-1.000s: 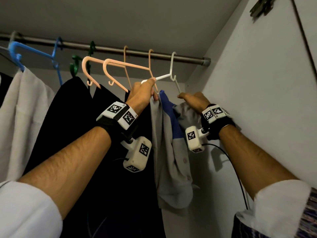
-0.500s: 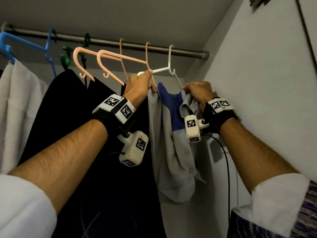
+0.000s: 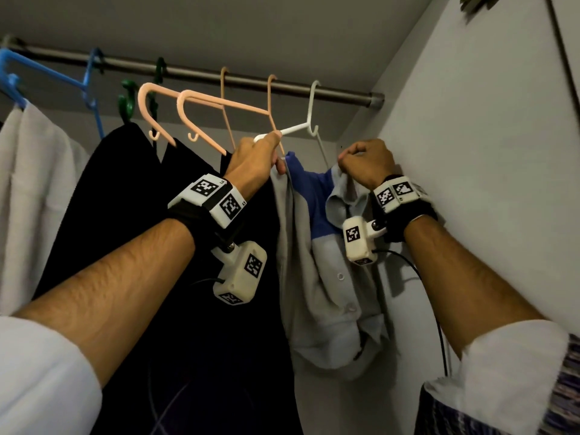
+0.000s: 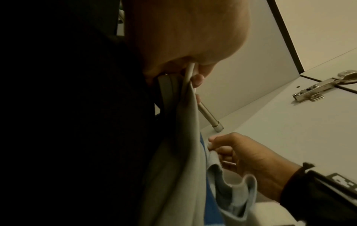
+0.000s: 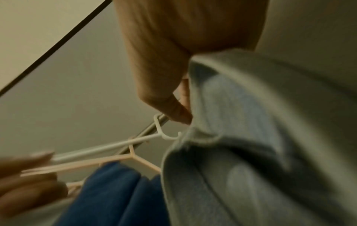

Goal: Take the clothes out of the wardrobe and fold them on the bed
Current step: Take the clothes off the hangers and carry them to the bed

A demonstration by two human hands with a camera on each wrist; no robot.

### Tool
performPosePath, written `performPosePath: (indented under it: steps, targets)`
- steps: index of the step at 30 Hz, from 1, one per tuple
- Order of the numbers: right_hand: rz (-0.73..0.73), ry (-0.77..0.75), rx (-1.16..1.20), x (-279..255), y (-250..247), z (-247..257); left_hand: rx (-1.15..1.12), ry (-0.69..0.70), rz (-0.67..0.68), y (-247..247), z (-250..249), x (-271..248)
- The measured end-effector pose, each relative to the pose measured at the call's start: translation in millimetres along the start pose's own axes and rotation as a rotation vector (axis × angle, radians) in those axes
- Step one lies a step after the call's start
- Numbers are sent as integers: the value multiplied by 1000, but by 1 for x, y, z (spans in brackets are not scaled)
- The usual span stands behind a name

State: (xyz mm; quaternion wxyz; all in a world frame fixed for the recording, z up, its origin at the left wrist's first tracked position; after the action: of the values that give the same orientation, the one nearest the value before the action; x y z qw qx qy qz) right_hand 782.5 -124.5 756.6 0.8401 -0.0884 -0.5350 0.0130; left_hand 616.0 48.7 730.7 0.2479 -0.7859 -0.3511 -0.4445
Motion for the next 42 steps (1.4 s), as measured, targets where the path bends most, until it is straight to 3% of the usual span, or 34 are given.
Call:
performPosePath:
  steps: [4, 8, 15, 22, 26, 30, 33, 36, 38, 42]
  targets:
    - [140, 107, -181, -4, 26, -9, -82, 1, 7, 1, -5, -3]
    - [232, 212, -58, -4, 52, -19, -110, -4, 23, 3, -5, -4]
    - [-49, 295, 173, 2, 27, -33, -111, 17, -7, 4, -5, 1]
    - [-291, 106, 261, 12, -24, -11, -61, 74, -5, 0, -1, 4]
    - [-93, 260, 20, 19, -23, -1, -68, 53, -29, -5, 4, 6]
    - [219, 259, 164, 5, 21, -4, -142, 70, -19, -1, 3, 7]
    - [413, 396, 214, -12, 50, -25, -182, 58, -11, 0, 3, 9]
    - [483, 465, 359, -22, 63, -33, -203, 50, -12, -1, 4, 12]
    - [439, 473, 453, -21, 64, -32, -218, 41, -17, -2, 3, 11]
    - [84, 413, 564, -8, 44, -32, -230, 32, -12, 0, 1, 9]
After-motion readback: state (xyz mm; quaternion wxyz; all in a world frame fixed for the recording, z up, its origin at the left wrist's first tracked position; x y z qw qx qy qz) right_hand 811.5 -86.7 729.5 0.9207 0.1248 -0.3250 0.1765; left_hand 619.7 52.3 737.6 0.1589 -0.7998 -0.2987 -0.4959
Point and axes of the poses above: each hand's wrist, its own x-axis towards the middle knuckle, its own y-axis out of the palm, z = x × y, the point moved 6 cm from there along x, towards the middle knuckle, and after that the axes turned 4 degrees about z, right-handed, at the moved point
